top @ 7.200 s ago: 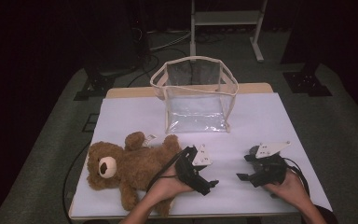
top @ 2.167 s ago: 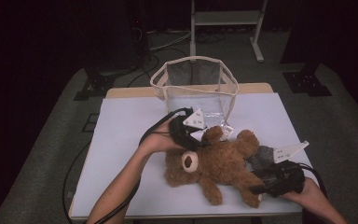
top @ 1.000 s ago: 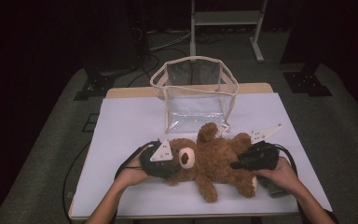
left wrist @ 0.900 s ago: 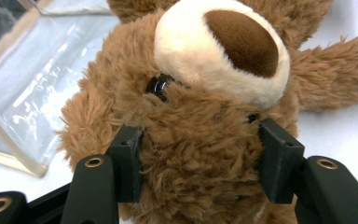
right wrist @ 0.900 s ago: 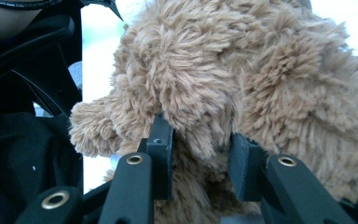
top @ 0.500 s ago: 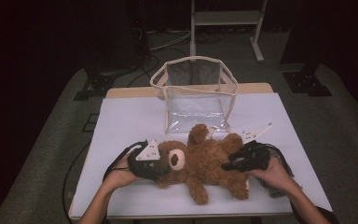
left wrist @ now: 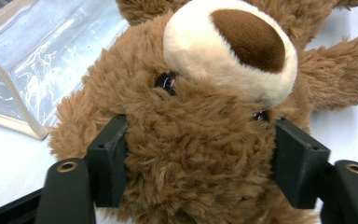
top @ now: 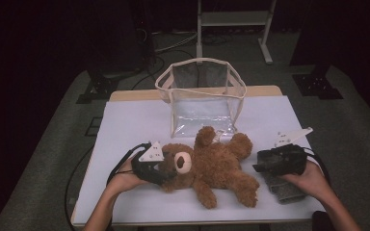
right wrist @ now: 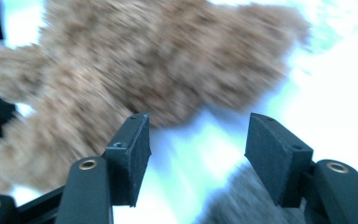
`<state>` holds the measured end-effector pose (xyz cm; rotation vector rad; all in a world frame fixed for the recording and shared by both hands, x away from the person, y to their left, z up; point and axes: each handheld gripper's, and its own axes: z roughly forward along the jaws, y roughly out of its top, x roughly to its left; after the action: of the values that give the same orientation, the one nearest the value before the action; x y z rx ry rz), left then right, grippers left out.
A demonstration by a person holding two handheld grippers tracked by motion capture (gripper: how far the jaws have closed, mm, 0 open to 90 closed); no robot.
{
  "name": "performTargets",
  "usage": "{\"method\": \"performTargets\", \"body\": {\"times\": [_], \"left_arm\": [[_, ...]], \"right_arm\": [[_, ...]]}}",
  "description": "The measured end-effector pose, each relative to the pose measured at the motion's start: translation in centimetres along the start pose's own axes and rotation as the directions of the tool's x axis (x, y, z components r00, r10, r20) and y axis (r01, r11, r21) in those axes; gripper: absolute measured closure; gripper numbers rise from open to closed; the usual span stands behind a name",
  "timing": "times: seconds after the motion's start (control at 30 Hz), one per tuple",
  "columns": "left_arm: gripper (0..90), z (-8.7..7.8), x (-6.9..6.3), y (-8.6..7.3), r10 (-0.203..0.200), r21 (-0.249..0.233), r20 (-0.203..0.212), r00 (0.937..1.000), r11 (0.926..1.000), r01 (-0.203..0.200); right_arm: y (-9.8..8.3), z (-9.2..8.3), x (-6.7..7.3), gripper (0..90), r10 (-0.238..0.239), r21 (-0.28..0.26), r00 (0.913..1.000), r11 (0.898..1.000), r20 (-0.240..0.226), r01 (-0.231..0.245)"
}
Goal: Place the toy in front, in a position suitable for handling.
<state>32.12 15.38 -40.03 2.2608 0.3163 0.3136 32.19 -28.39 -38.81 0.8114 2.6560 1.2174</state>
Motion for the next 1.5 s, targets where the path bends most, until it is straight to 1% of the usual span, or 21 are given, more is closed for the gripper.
{"method": "performTargets", "body": {"times": [0.07, 0.1, 0.17, 0.27, 0.4, 0.53, 0.63, 0.7, 0.73, 0.83, 0.9, 0.93, 1.1, 1.17, 1.2, 1.27, 1.33, 1.37, 1.4, 1.43, 1.5], "left_arm": [[27.6, 0.0, 0.2, 0.1, -0.004, 0.007, 0.002, 1.0000, 1.0000, 0.004], [27.2, 0.0, 0.2, 0.1, -0.004, 0.007, 0.002, 1.0000, 1.0000, 0.004], [26.6, 0.0, 0.3, 0.2, 0.002, 0.008, 0.003, 1.0000, 1.0000, -0.002], [24.8, 0.0, 0.4, 0.2, 0.003, 0.009, 0.010, 0.9999, 1.0000, -0.003], [23.3, 0.1, 0.5, 0.3, 0.003, 0.009, 0.020, 0.9998, 1.0000, -0.004], [19.8, 0.1, 0.6, 0.3, 0.004, 0.009, 0.024, 0.9997, 1.0000, -0.004], [18.8, 0.1, 0.7, 0.2, -0.006, -0.004, 0.026, 0.9996, 1.0000, 0.006], [18.9, 0.1, 0.7, 0.1, -0.010, -0.005, 0.027, 0.9996, 0.9999, 0.010], [19.2, 0.1, 0.6, 0.1, -0.009, -0.003, 0.027, 0.9996, 0.9999, 0.010], [19.3, 0.1, 0.6, 0.2, 0.001, 0.007, 0.023, 0.9997, 1.0000, -0.001], [19.3, 0.2, 0.5, 0.2, -0.003, 0.006, 0.022, 0.9997, 1.0000, 0.003], [19.3, 0.2, 0.5, 0.2, -0.004, 0.005, 0.022, 0.9997, 1.0000, 0.004], [22.3, 0.4, 0.6, 0.5, -0.028, 0.027, 0.027, 0.9993, 0.9993, 0.027], [23.0, 0.5, 0.7, 0.8, -0.033, 0.044, 0.024, 0.9992, 0.9985, 0.032], [23.2, 0.5, 0.7, 0.9, -0.037, 0.050, 0.023, 0.9990, 0.9981, 0.036], [23.3, 0.6, 0.7, 1.3, -0.047, 0.059, 0.021, 0.9987, 0.9972, 0.046], [23.5, 0.7, 0.7, 1.5, -0.055, 0.067, 0.016, 0.9984, 0.9963, 0.054], [23.5, 0.7, 0.7, 1.6, -0.056, 0.071, 0.015, 0.9983, 0.9960, 0.054], [23.6, 0.8, 0.7, 1.7, -0.057, 0.075, 0.014, 0.9983, 0.9956, 0.056], [23.6, 0.8, 0.7, 1.7, -0.060, 0.075, 0.013, 0.9981, 0.9954, 0.059], [23.6, 0.9, 0.7, 1.9, -0.064, 0.080, 0.008, 0.9979, 0.9948, 0.063]], "right_arm": [[-1.3, -1.3, -0.8, 38.0, 0.013, 0.008, 0.9980, 1.000, 0.062, -0.013], [-1.3, -1.3, -0.8, 38.0, 0.013, 0.008, 0.9980, 1.000, 0.062, -0.013], [-2.3, -1.6, -1.5, 38.0, 0.017, 0.028, 0.9933, 0.999, 0.114, -0.020], [-4.0, -1.4, -2.7, 38.5, 0.050, 0.060, 0.9874, 0.996, 0.150, -0.060], [-5.1, -0.6, -3.2, 39.9, 0.048, 0.110, 0.9837, 0.992, 0.173, -0.067], [-6.2, 0.5, -3.2, 44.5, 0.055, 0.130, 0.9836, 0.988, 0.172, -0.078], [-6.9, 0.5, -3.0, 59.4, 0.046, 0.092, 0.9823, 0.994, 0.182, -0.063], [-7.0, 0.4, -2.9, 62.2, 0.043, 0.087, 0.9825, 0.994, 0.181, -0.060], [-7.0, 0.3, -2.9, 69.8, 0.045, 0.086, 0.9831, 0.994, 0.177, -0.061], [-6.8, 0.2, -3.0, 72.9, 0.043, 0.095, 0.9848, 0.994, 0.168, -0.060], [-6.6, -0.2, -3.3, 74.0, 0.068, 0.069, 0.9906, 0.995, 0.119, -0.076], [-6.6, -0.2, -3.3, 74.0, 0.068, 0.069, 0.9906, 0.995, 0.119, -0.076], [-4.3, -2.2, -2.7, 73.9, 0.067, -0.034, 0.9968, 0.997, 0.044, -0.065], [-2.6, -3.1, -1.9, 73.8, 0.039, -0.079, 0.9991, 0.996, 0.018, -0.038], [-0.6, -3.6, -0.9, 73.7, -0.012, -0.100, 0.9999, 0.995, 0.001, 0.013], [0.4, -3.6, -0.4, 73.7, -0.040, -0.107, 0.9991, 0.994, -0.013, 0.038], [3.3, -3.0, 1.0, 73.6, -0.109, -0.118, 0.9916, 0.988, -0.070, 0.100], [3.3, -3.0, 1.0, 73.6, -0.109, -0.118, 0.9916, 0.988, -0.070, 0.100], [5.0, -2.1, 1.9, 73.6, -0.146, -0.118, 0.9831, 0.984, -0.110, 0.133], [5.0, -2.1, 1.9, 73.6, -0.146, -0.118, 0.9831, 0.984, -0.110, 0.133], [6.5, -1.0, 2.8, 73.5, -0.181, -0.103, 0.9735, 0.981, -0.140, 0.167]]}}
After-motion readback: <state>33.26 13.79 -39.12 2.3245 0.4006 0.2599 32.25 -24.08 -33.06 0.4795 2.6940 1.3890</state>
